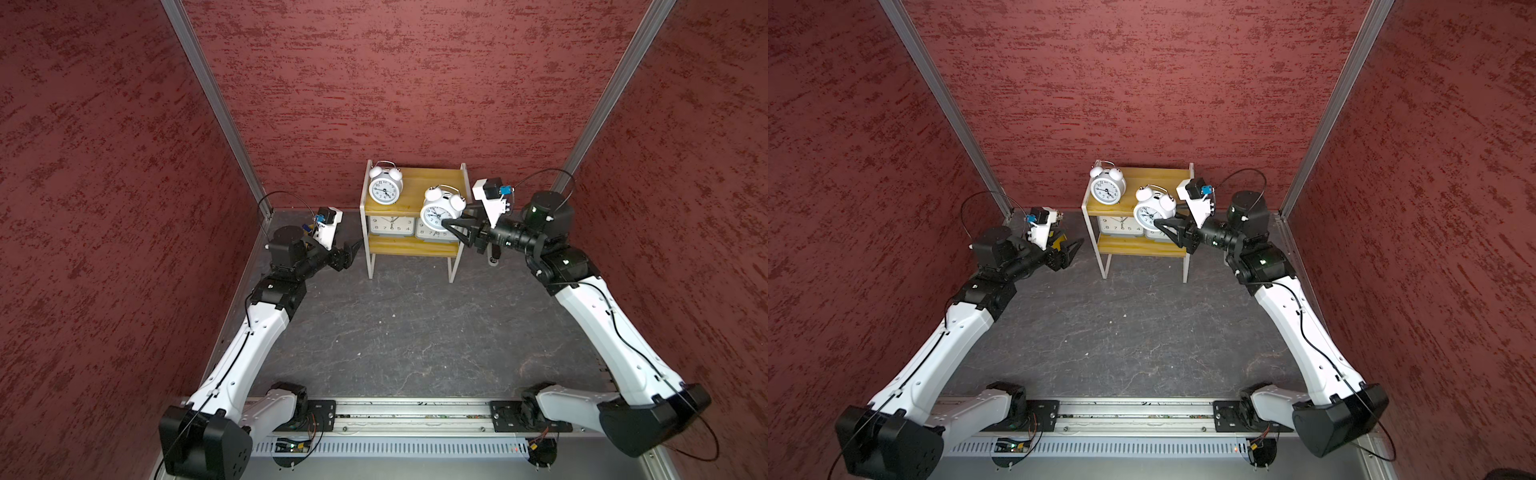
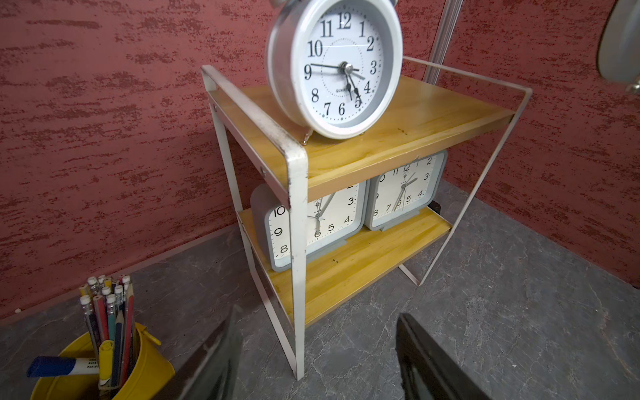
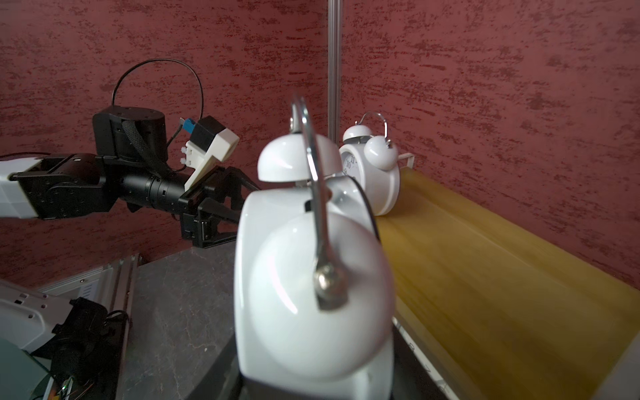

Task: Place the alarm clocks on the shelf by style
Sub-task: Place the alarm on the shelf.

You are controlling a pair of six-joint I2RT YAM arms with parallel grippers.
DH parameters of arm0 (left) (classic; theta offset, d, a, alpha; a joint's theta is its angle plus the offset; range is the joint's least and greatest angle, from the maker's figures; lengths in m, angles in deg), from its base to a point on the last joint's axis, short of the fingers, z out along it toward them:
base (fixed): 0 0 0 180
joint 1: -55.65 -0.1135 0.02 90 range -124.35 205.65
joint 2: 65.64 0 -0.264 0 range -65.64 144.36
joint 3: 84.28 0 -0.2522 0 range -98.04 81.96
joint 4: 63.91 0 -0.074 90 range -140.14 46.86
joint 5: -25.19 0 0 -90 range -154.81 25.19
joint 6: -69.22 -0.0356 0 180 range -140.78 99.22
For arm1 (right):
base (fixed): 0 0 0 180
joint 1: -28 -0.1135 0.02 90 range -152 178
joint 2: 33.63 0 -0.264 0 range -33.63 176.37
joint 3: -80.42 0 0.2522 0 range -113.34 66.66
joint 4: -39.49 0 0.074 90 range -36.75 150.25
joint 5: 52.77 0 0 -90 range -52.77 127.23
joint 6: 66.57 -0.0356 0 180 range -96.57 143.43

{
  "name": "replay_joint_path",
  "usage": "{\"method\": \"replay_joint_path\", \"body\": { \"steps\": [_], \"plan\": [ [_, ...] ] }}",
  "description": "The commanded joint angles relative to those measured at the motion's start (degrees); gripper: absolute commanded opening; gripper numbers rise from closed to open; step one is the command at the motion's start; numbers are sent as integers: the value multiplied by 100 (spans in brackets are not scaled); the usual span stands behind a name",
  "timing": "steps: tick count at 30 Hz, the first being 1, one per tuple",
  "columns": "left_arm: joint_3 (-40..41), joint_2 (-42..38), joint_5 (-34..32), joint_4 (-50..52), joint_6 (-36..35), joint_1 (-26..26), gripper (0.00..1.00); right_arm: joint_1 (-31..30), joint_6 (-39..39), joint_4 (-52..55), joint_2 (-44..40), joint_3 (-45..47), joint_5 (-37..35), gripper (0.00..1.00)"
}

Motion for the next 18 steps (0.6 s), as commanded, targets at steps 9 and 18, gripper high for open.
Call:
{"method": "replay_joint_path", "body": {
  "steps": [9, 18],
  "plan": [
    [-276, 1066, 1022, -1176, -102, -147, 58, 233, 69, 554, 1431, -1648, -199, 24],
    [-630, 1649, 1350, -1370, -71, -176, 42, 257, 248, 912, 2116, -2402, -325, 24]
  ]
}}
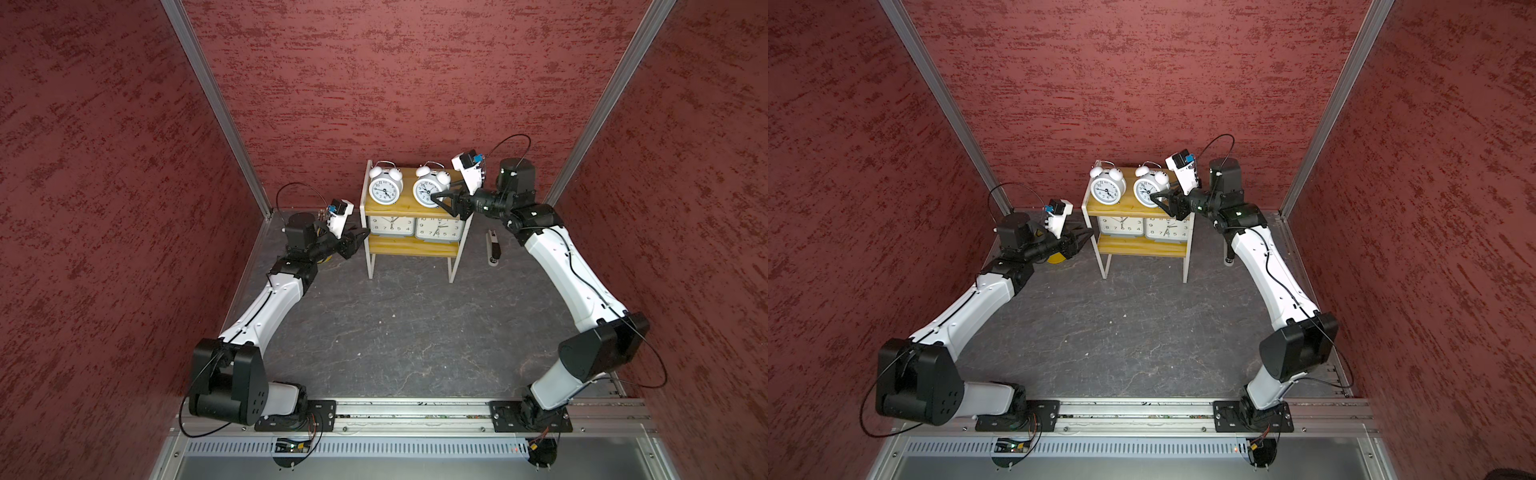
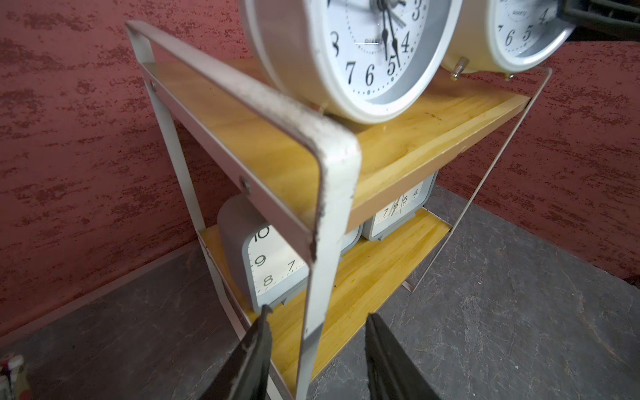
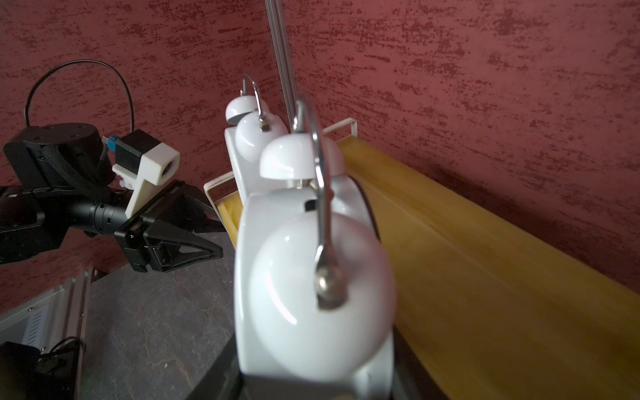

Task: Place the alarm clocks on the shelf by style
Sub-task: Place the alarm on the shelf.

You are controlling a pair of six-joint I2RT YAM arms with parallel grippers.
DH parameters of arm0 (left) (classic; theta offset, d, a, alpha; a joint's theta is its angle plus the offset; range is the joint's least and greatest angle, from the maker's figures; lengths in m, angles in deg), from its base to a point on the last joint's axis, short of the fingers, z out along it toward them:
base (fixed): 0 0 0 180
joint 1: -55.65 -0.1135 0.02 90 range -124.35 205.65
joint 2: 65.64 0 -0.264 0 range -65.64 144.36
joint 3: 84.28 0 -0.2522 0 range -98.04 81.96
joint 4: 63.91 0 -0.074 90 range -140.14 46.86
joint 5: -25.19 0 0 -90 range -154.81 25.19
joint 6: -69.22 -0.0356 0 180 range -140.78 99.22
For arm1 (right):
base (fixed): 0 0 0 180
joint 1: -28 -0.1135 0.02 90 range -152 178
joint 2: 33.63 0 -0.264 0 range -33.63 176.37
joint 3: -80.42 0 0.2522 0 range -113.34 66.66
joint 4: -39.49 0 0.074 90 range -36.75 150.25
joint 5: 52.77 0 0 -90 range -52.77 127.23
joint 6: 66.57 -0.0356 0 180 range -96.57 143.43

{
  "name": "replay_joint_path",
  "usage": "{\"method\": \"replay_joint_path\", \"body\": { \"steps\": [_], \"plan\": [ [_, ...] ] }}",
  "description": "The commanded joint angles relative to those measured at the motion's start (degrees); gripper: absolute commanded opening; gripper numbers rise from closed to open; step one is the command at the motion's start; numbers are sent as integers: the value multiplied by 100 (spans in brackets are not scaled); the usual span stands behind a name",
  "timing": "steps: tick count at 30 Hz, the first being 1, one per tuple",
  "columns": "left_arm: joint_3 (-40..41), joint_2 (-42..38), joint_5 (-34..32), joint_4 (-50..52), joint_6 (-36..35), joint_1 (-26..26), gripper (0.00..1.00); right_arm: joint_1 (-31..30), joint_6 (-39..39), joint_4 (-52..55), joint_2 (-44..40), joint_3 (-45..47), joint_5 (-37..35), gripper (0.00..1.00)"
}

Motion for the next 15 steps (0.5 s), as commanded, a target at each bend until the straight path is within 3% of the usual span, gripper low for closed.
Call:
{"method": "replay_joint_path", "body": {
  "steps": [1, 9, 15],
  "plan": [
    [-245, 120, 276, -209, 3, -34, 42, 41, 122, -32, 35, -380, -115, 24],
    [-368, 331, 881, -118, 3, -20, 21, 37, 233, 138, 305, -660, -129, 24],
    [-407, 374, 1061, 84, -23, 5, 13, 46, 240, 136, 409, -717, -249, 24]
  ]
}}
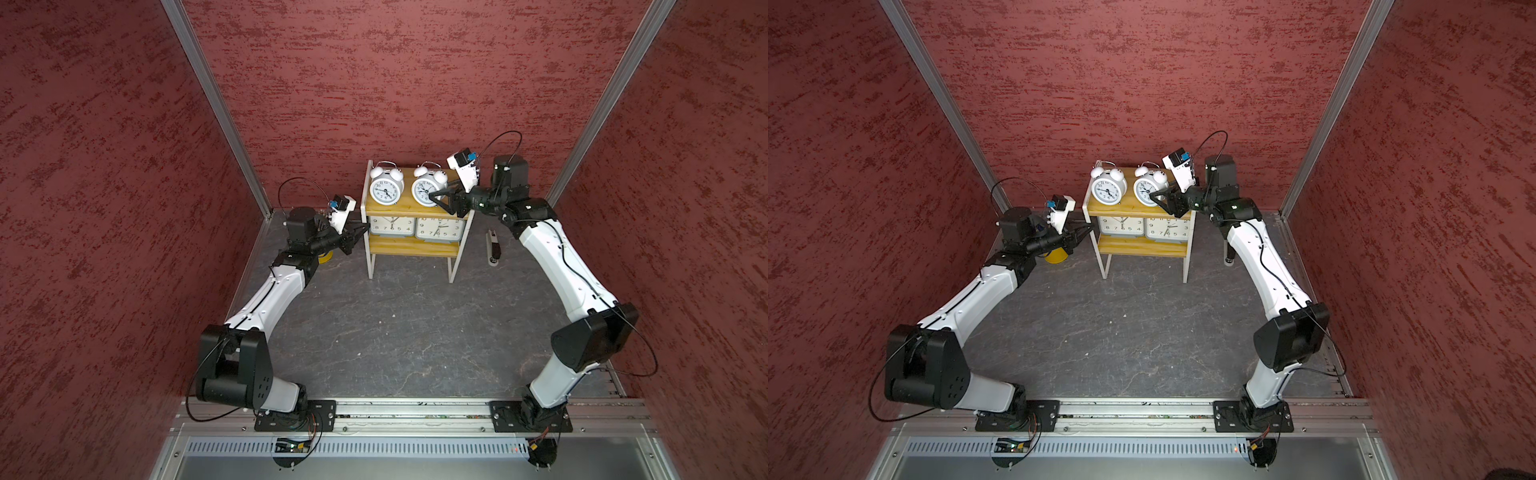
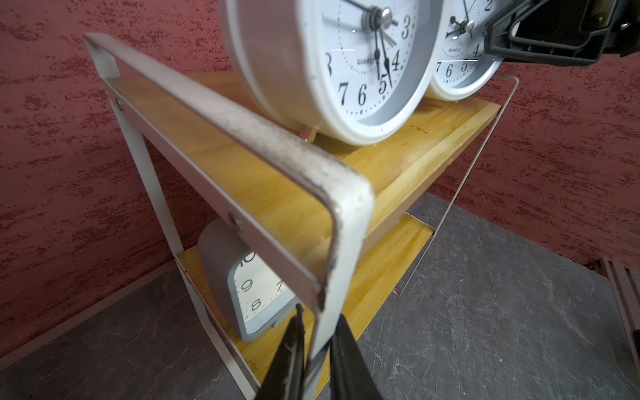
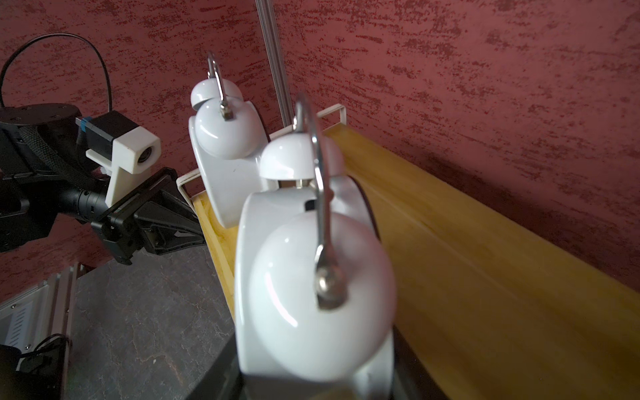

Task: Place the alarm clocks on the shelf by style
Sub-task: Place the alarm on the shelf.

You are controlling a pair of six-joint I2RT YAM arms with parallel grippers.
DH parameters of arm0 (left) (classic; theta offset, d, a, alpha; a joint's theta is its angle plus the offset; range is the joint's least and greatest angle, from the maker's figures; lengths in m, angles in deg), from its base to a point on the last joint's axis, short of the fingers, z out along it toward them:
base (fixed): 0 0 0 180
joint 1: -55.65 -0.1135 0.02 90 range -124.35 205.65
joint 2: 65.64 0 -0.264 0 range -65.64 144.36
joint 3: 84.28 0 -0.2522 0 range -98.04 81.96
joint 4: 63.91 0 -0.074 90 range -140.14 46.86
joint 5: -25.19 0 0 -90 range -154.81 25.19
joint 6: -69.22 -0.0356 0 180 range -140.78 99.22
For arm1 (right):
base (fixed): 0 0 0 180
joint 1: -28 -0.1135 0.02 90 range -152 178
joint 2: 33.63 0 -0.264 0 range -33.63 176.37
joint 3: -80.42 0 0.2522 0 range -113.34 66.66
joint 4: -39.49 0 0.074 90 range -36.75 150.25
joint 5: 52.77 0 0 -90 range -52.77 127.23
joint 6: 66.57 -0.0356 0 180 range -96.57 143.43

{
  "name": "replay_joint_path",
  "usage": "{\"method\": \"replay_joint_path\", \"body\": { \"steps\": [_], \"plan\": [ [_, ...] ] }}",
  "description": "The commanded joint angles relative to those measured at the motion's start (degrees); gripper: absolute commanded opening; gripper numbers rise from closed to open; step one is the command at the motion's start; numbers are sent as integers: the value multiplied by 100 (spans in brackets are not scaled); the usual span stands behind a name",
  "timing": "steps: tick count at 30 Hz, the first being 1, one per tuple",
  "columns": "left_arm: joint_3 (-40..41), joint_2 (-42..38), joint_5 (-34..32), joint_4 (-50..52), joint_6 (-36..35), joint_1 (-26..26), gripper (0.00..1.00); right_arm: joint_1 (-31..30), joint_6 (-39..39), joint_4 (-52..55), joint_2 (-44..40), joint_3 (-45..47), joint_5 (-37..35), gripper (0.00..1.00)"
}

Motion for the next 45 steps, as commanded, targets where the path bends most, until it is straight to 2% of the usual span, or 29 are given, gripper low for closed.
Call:
{"method": "replay_joint_path", "body": {
  "steps": [1, 8, 20, 25, 28, 30, 37, 45],
  "plan": [
    [-125, 1, 469, 214, -8, 71, 12, 53, 51, -202, 27, -254, -124, 24],
    [-186, -90, 641, 535, -176, 119, 9, 51, 123, -93, 95, -246, -162, 26],
    [-146, -192, 385, 680, -344, 128, 10, 138, 249, 8, 33, -20, -51, 33],
    [-142, -195, 368, 694, -353, 129, 10, 148, 269, 27, 37, 51, -27, 54],
    [-136, -218, 328, 689, -353, 128, 10, 152, 283, 27, 32, 79, -24, 73],
    [-129, -227, 309, 691, -361, 131, 10, 146, 300, 27, 18, 107, -26, 80],
    [-123, -236, 292, 716, -370, 131, 10, 146, 345, -126, -212, 374, -207, 89],
    [-116, -262, 274, 724, -379, 128, 10, 147, 427, -179, -434, 578, -550, 90]
  ]
}}
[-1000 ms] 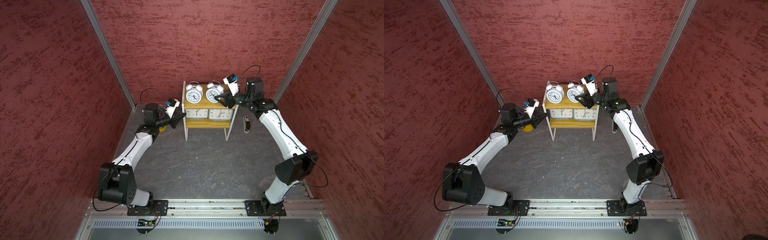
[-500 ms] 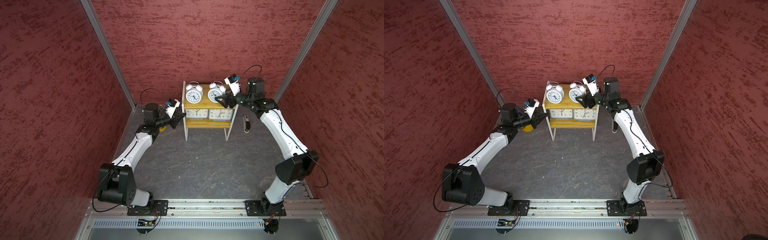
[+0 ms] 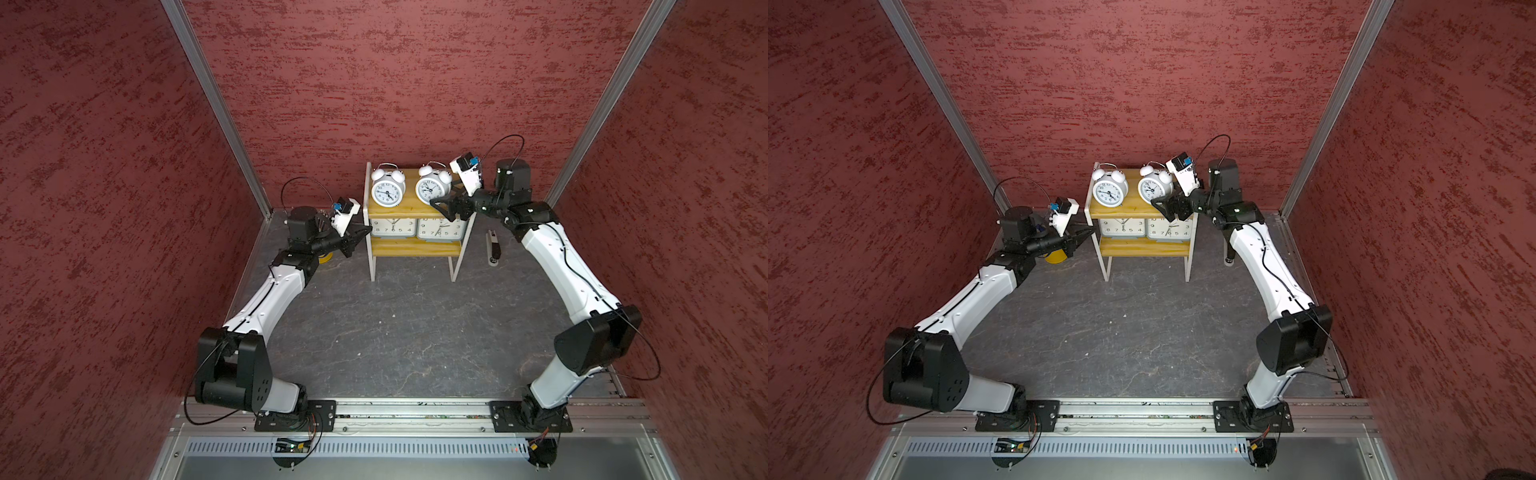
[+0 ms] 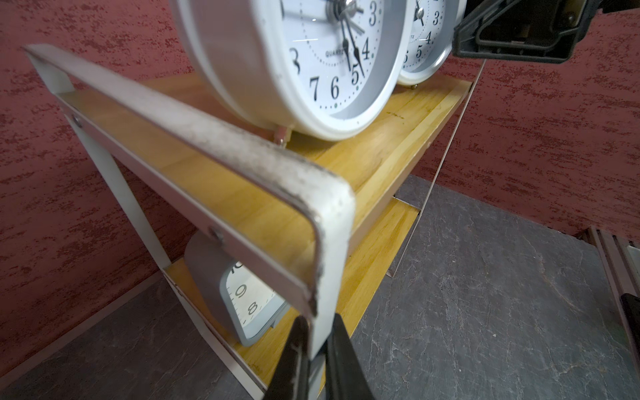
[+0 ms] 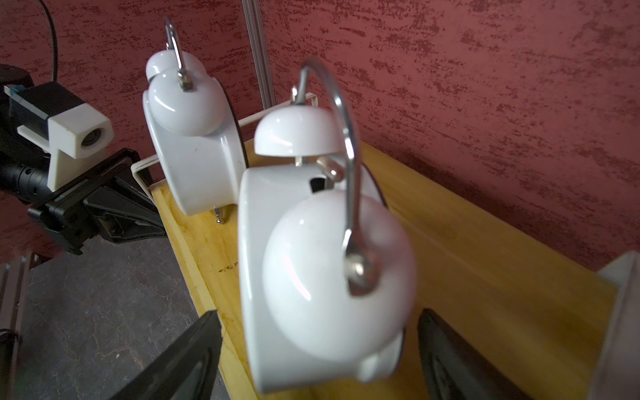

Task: Place the alarm clocks on the shelf by style
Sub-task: Place the alarm on the shelf.

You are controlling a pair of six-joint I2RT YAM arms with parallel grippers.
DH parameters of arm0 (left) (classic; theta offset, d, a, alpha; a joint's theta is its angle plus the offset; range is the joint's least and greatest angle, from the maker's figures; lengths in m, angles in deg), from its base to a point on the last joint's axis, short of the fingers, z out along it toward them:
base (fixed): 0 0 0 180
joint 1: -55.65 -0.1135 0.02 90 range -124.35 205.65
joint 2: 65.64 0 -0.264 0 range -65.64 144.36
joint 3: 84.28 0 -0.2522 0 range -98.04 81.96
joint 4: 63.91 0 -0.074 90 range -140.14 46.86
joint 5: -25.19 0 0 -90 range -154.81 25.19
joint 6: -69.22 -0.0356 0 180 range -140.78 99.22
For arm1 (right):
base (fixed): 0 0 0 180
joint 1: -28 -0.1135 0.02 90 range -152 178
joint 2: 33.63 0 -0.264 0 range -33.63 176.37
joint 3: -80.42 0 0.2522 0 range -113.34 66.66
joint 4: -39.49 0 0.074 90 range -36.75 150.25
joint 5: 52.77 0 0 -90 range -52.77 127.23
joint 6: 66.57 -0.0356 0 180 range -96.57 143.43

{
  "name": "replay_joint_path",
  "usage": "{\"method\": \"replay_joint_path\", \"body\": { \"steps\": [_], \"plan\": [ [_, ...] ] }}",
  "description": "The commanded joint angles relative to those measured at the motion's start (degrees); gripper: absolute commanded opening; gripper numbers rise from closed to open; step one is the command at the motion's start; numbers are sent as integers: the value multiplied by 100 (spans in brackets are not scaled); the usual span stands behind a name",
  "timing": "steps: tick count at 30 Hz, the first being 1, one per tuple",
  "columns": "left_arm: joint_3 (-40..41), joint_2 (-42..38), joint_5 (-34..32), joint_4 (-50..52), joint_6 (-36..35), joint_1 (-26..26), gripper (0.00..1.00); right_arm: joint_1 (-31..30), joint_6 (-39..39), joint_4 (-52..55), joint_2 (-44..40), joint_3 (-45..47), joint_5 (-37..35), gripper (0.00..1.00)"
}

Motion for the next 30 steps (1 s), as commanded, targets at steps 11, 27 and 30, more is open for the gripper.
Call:
{"method": "replay_joint_path", "body": {
  "steps": [11, 27, 30],
  "plan": [
    [-35, -202, 60, 329, 77, 73, 10, 44, -76, -236, -320, 315, -1091, 90],
    [-26, -235, 32, 337, 69, 79, 11, 42, -57, -329, -481, 511, -1295, 91],
    [-30, -248, 31, 333, 60, 78, 11, 42, -56, -337, -508, 526, -1239, 91]
  ]
}}
